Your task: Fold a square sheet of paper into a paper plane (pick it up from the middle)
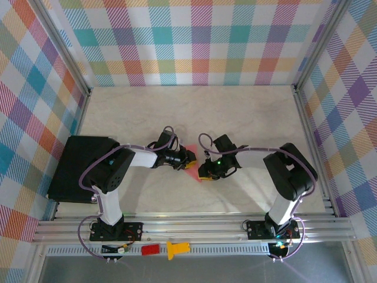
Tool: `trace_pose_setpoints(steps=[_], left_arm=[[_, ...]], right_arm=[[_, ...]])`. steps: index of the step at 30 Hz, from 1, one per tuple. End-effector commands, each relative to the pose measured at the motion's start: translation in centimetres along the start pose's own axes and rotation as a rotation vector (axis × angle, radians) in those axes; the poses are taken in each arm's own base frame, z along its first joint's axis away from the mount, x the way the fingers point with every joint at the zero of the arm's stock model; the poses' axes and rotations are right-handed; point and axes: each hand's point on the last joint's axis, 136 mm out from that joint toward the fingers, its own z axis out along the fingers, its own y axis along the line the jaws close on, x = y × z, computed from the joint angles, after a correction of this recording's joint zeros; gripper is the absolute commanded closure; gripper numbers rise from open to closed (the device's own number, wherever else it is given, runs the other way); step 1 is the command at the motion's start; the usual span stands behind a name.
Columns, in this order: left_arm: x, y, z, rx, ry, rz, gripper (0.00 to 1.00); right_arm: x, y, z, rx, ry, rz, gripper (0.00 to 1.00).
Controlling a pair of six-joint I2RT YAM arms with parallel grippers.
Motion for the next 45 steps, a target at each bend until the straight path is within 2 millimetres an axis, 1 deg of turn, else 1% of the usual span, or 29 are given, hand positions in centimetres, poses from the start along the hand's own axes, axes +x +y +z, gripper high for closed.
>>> trace_pose_setpoints(steps=[1, 4, 8, 13, 17, 29, 38, 45], left_arm=[[0.7, -0.1, 0.3, 0.013, 0.024, -0.001, 0.77], [0.7, -0.3, 0.2, 0.016, 0.024, 0.002, 0.77], [0.7, -0.1, 0.2, 0.014, 0.023, 0.0, 0.77], [0.7, 0.0, 0.2, 0.01, 0.023, -0.002, 0.77], [0.8, 0.1, 0.2, 0.008, 0.023, -0.004, 0.77], [0.8, 0.2, 0.4, 0.01, 0.029, -0.003, 0.77], [0.8, 0.1, 0.3, 0.011, 0.029, -0.003, 0.77], [0.7, 0.0, 0.4, 0.013, 0.028, -0.001, 0.77]], right_arm=[[-0.9, 0.1, -1.6, 0.057, -0.08, -0.028, 0.71], [-1.4, 0.6, -1.9, 0.05, -0.103, -0.042, 0.73], [-1.8, 2.0, -1.5, 0.002, -0.103, -0.067, 0.79], [-2.3, 3.1, -0.3, -0.043, -0.089, -0.076, 0.85], [-2.3, 3.5, 0.9, -0.05, -0.064, -0.085, 0.86], [-1.8, 2.8, 2.6, -0.038, -0.032, -0.061, 0.87], [-1.4, 1.8, 3.3, -0.021, -0.015, -0.037, 0.87], [-0.7, 0.6, 3.9, 0.006, 0.009, -0.011, 0.87]])
